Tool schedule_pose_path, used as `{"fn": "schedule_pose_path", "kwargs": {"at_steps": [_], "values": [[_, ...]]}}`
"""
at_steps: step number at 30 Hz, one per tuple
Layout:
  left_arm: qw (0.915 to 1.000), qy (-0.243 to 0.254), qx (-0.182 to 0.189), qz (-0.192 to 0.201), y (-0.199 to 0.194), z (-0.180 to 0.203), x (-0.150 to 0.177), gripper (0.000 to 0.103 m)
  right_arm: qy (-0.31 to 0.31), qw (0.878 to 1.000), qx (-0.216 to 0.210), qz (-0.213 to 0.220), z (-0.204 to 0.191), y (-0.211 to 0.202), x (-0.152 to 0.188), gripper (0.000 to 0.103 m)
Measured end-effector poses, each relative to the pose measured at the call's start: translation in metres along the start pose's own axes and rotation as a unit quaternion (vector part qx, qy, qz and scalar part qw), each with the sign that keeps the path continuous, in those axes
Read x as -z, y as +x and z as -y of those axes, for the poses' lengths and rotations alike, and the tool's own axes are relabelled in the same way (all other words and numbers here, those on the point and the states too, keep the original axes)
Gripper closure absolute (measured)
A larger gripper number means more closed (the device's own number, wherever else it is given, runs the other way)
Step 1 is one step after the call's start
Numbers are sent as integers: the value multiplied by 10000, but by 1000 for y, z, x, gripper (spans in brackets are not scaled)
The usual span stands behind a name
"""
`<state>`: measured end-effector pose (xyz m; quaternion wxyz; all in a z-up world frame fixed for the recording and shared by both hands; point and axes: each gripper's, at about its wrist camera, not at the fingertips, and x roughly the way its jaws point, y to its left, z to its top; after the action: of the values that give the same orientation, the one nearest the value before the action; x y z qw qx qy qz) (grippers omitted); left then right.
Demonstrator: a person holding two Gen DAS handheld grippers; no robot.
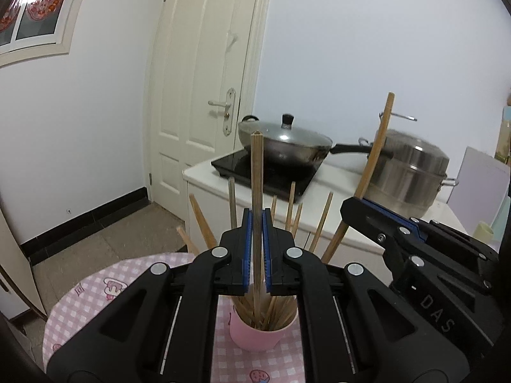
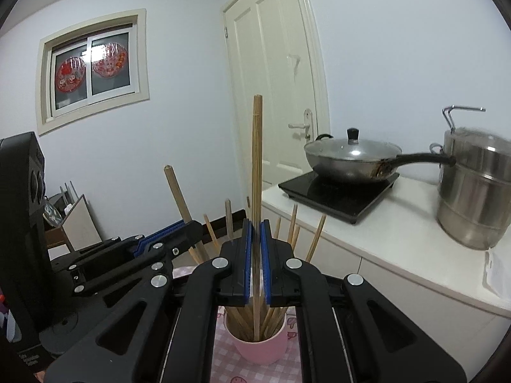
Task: Organize utensils
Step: 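Lower both chopsticks into the pink cup and open both tools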
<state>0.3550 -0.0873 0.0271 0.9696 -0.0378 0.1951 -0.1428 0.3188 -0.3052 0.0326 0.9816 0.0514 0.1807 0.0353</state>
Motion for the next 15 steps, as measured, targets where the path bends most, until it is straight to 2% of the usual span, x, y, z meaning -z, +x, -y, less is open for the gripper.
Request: {"fn": "schedule_pose_path", "kwargs": {"at_steps": [9,15], "values": [[9995,34,21,-298,17,-1,26,96,157,9995,-2,-270,11,13,28,99],[9995,113,-18,-307,17,0,35,96,276,9985,-5,-478,17,19,45,99]]}}
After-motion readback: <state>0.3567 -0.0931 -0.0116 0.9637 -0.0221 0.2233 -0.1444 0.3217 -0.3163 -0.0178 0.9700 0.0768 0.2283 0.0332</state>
